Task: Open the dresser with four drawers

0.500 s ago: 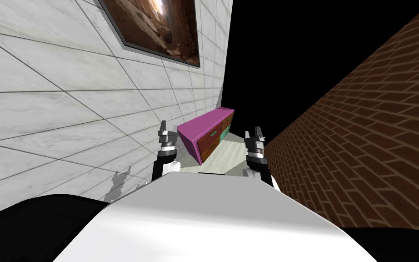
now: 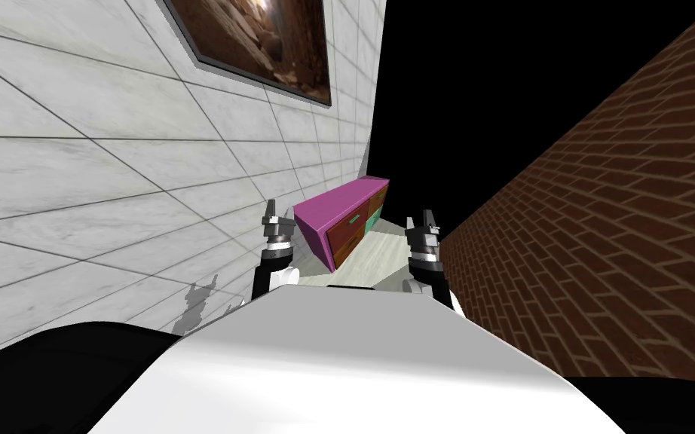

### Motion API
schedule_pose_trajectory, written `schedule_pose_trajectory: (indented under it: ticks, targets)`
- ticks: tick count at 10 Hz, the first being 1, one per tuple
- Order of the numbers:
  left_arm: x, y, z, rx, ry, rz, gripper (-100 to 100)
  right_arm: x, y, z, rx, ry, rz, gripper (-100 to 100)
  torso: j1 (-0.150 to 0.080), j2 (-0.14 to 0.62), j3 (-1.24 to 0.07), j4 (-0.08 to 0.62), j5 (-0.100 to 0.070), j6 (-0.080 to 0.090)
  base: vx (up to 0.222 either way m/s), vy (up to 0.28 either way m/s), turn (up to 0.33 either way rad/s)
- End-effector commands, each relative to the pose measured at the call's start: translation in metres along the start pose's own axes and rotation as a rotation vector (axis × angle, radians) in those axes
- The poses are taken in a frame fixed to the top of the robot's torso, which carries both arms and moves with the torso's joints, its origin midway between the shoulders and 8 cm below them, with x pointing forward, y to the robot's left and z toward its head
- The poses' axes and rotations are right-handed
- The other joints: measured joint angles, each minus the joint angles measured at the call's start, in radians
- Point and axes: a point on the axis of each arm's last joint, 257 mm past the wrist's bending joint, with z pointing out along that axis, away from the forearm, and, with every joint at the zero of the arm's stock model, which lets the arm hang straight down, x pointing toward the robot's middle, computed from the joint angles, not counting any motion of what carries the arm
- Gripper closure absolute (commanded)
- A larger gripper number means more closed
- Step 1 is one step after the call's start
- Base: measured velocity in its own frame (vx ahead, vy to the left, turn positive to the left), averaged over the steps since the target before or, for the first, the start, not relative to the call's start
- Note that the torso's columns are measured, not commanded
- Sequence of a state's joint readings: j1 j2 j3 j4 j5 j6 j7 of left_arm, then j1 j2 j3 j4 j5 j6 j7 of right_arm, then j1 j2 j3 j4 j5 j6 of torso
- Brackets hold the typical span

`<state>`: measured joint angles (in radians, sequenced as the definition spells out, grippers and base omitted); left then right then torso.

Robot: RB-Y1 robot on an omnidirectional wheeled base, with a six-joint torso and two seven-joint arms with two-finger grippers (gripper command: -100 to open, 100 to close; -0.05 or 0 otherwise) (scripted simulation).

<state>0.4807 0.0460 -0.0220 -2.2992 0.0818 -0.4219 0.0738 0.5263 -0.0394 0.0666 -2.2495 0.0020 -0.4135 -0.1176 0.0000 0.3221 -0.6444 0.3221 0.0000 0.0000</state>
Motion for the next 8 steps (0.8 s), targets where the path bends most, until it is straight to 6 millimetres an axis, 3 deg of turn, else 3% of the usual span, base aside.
schedule_pose_trajectory:
  ticks: [1, 4, 5, 8]
  targets:
    - [0.0, 0.0, 0.0, 0.0, 0.0, 0.0, 0, 0.0, 0.0, 0.0, 0.0, 0.0, 0.0, 0, 0.0, 0.074, -0.147, 0.074, 0.0, 0.0, 0.0, 0.0, 0.0]
    - [0.0, 0.0, 0.0, 0.0, 0.0, 0.0, 0, 0.0, 0.0, 0.0, 0.0, 0.0, 0.0, 0, 0.0, 0.296, -0.59, 0.295, 0.0, 0.0, 0.0, 0.0, 0.0]
    - [0.0, 0.0, 0.0, 0.0, 0.0, 0.0, 0, 0.0, -0.007, -0.001, 0.023, 0.021, 0.019, -100, 0.0, 0.369, -0.738, 0.369, 0.0, 0.0, 0.023, -0.006, 0.069]
    - [0.0, 0.0, 0.0, -0.001, 0.0, 0.0, 0, -0.007, -0.023, -0.003, 0.072, 0.017, 0.094, -100, 0.0, 0.414, -0.831, 0.414, 0.0, 0.0, 0.041, -0.02, 0.094]
